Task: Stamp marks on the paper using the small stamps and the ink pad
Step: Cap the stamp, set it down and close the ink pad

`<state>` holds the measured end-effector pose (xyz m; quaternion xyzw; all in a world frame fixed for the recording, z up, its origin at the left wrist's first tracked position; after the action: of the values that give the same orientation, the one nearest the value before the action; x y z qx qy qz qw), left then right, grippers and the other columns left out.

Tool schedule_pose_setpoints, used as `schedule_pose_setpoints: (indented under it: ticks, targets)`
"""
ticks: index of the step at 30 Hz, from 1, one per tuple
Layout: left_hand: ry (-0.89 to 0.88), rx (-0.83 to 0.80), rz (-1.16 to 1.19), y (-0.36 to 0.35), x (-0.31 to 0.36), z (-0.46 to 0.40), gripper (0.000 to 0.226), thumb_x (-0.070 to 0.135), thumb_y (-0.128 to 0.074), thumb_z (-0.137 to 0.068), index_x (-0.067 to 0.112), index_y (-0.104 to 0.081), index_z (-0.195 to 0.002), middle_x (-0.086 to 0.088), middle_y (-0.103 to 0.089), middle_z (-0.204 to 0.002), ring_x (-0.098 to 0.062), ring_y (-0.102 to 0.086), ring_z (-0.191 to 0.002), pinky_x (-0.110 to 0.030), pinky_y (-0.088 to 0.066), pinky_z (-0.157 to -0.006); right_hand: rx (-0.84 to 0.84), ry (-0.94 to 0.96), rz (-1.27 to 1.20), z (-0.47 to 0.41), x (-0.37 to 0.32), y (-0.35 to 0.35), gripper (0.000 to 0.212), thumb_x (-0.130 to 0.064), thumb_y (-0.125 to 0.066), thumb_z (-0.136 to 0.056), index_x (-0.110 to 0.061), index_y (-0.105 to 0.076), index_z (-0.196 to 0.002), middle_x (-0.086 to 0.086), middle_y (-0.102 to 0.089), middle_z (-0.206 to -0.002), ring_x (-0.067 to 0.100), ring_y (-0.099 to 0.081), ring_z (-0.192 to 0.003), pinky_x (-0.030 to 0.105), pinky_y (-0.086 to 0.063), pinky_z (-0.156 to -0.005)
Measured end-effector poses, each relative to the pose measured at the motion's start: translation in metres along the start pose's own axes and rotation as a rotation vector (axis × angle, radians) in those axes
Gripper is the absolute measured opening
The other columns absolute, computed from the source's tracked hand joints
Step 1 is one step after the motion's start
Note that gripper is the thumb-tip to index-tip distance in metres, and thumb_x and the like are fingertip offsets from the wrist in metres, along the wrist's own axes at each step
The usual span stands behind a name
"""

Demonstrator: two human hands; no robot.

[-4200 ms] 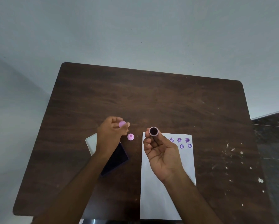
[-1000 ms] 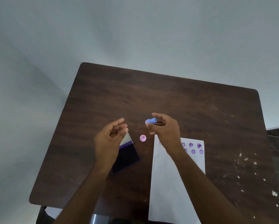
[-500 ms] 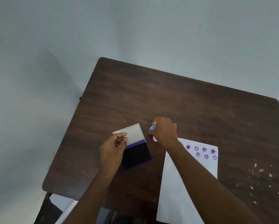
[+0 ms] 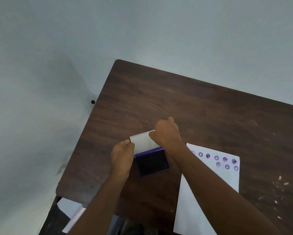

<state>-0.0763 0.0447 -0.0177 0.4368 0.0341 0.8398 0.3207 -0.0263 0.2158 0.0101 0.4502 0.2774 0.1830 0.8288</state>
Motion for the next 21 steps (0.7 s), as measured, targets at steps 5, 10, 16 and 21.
schedule_pose_setpoints:
  ticks: [5, 10, 16, 21]
  targets:
    - [0.007, 0.001, -0.04, -0.002, 0.009, -0.003, 0.032, 0.023, -0.055, -0.094, 0.013, -0.063, -0.123, -0.005, -0.068, -0.113, -0.019, -0.066, -0.1, -0.039, -0.061, -0.08, -0.096, -0.049, -0.037, -0.001, -0.002, 0.001, 0.011, -0.019, -0.061, -0.085, -0.012, -0.053, -0.082, 0.01, -0.057, -0.09, 0.028, -0.05, -0.1, 0.035, -0.044, -0.075]
    - [-0.104, 0.026, -0.104, 0.002, 0.019, -0.003, 0.036, 0.022, -0.05, -0.096, 0.017, -0.058, -0.132, -0.002, -0.064, -0.127, -0.019, -0.062, -0.112, -0.041, -0.059, -0.087, -0.107, -0.055, -0.21, -0.001, 0.005, 0.019, 0.016, 0.001, -0.056, -0.085, -0.003, -0.066, -0.096, 0.017, -0.064, -0.101, 0.029, -0.057, -0.103, 0.036, -0.047, -0.089]
    - [-0.327, 0.106, -0.187, 0.01, 0.019, 0.005, 0.03, 0.036, -0.056, -0.096, 0.025, -0.065, -0.123, 0.007, -0.07, -0.113, -0.005, -0.063, -0.095, -0.009, -0.047, -0.063, -0.025, 0.016, -0.314, 0.015, 0.013, 0.033, 0.028, -0.002, -0.061, -0.087, -0.006, -0.066, -0.115, 0.012, -0.066, -0.115, 0.026, -0.063, -0.09, 0.027, -0.051, -0.072]
    - [-0.47, 0.137, -0.342, 0.018, 0.014, 0.013, 0.024, 0.029, -0.059, -0.095, 0.018, -0.072, -0.113, 0.002, -0.074, -0.104, -0.006, -0.066, -0.09, -0.006, -0.044, -0.072, -0.049, -0.028, -0.413, 0.025, 0.025, 0.039, 0.013, -0.016, -0.075, -0.081, -0.012, -0.077, -0.093, 0.004, -0.073, -0.08, 0.003, -0.059, -0.056, 0.018, -0.047, -0.056]
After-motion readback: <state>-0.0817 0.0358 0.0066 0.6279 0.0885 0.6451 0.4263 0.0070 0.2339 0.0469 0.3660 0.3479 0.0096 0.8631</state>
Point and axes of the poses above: each hand's wrist, its own z-axis away from the middle knuckle, its own y-axis out of the back of the hand, x = y × z, the point moved 2 cm from there along -z, towards the middle knuckle
